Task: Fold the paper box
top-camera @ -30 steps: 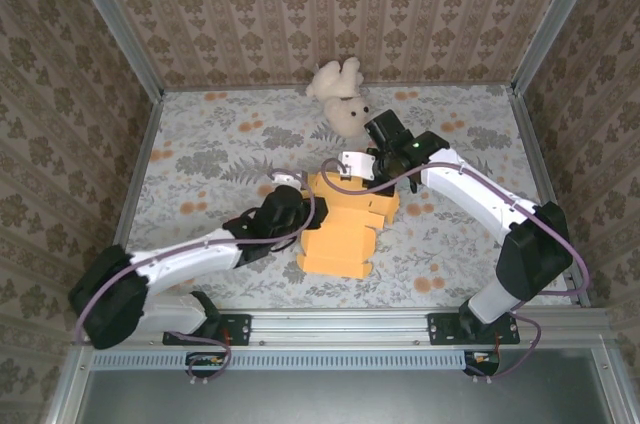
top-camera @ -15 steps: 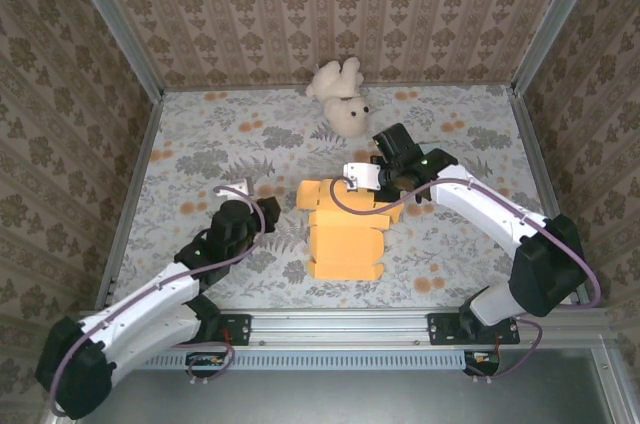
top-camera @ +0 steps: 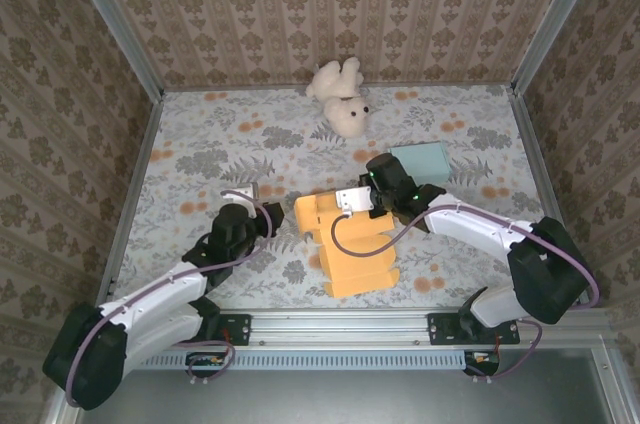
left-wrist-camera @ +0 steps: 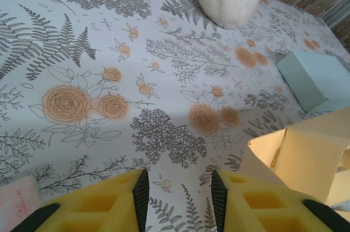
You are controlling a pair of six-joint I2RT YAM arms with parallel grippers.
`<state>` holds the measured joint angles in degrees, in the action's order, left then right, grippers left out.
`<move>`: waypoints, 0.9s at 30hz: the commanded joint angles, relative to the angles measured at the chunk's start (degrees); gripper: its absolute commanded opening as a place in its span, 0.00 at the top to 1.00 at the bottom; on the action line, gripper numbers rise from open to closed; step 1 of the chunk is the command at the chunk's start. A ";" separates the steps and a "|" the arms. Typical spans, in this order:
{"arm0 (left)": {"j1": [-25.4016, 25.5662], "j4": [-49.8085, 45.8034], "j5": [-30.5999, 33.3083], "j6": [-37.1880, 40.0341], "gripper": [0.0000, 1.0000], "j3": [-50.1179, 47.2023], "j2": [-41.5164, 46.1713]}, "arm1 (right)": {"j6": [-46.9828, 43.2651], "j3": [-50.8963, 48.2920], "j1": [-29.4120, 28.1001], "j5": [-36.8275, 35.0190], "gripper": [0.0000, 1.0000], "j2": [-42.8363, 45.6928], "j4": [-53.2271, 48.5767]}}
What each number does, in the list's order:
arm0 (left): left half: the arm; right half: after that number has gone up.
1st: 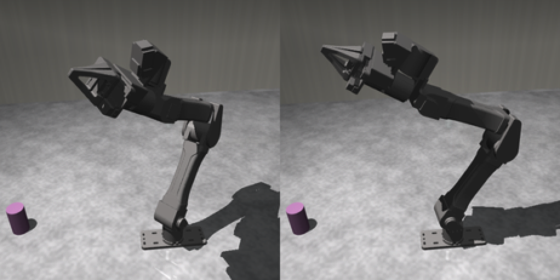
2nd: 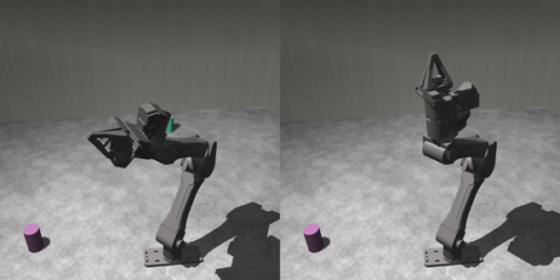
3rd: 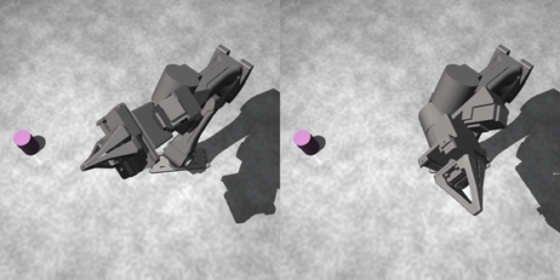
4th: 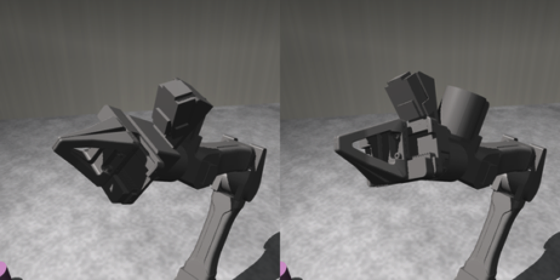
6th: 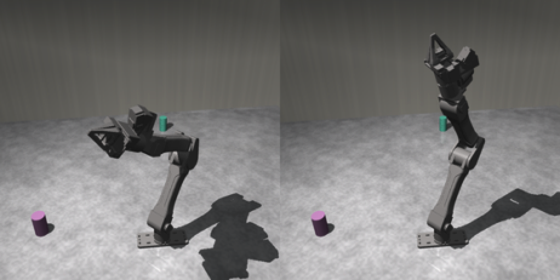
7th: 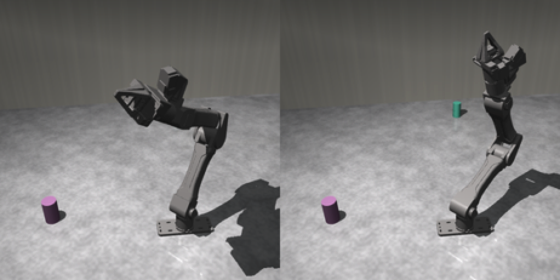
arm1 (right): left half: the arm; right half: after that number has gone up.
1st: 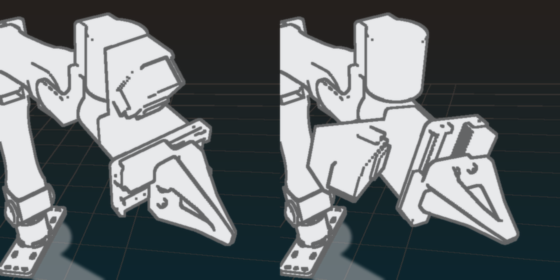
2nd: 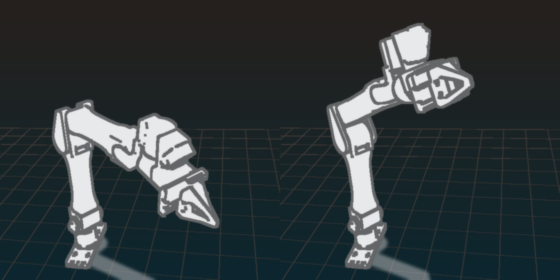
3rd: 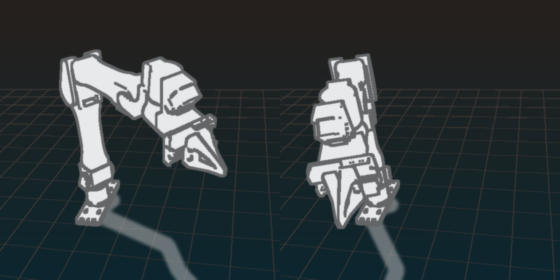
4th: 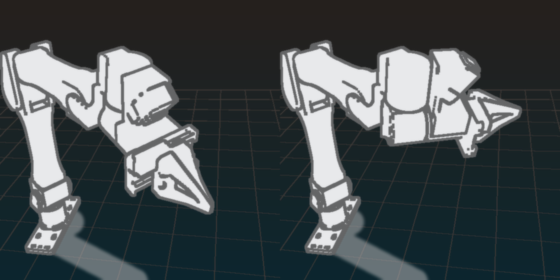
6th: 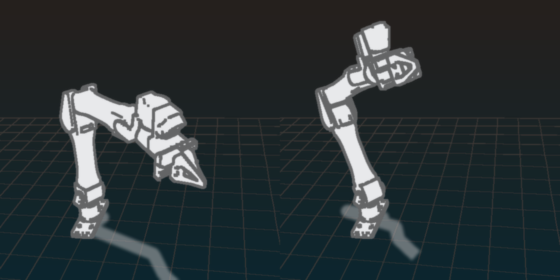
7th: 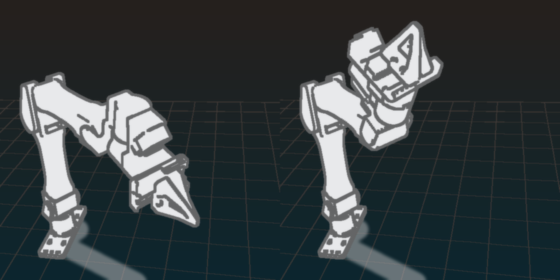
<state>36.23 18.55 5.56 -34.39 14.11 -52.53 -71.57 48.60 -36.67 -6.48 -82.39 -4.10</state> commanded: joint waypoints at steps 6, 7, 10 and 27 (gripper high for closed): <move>0.00 5.50 2.92 2.31 0.62 -1.54 -5.15 | -3.80 -4.29 -2.11 -5.17 1.00 -2.06 13.72; 0.16 5.87 3.16 2.53 0.62 -1.64 -5.82 | -3.67 -5.04 -2.48 -5.65 1.00 -2.16 15.51; 0.38 7.09 4.13 2.70 0.63 -1.76 -7.61 | -3.63 -7.58 -3.34 -7.81 1.00 -3.00 23.76; 0.42 8.00 9.01 4.72 0.63 -1.14 -9.93 | -6.18 -19.99 -9.66 -20.45 1.00 -13.94 64.32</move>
<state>36.34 24.49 12.91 -31.42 13.08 -61.78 -75.99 30.61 -45.45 -22.83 -93.45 49.60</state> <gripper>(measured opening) 0.369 0.054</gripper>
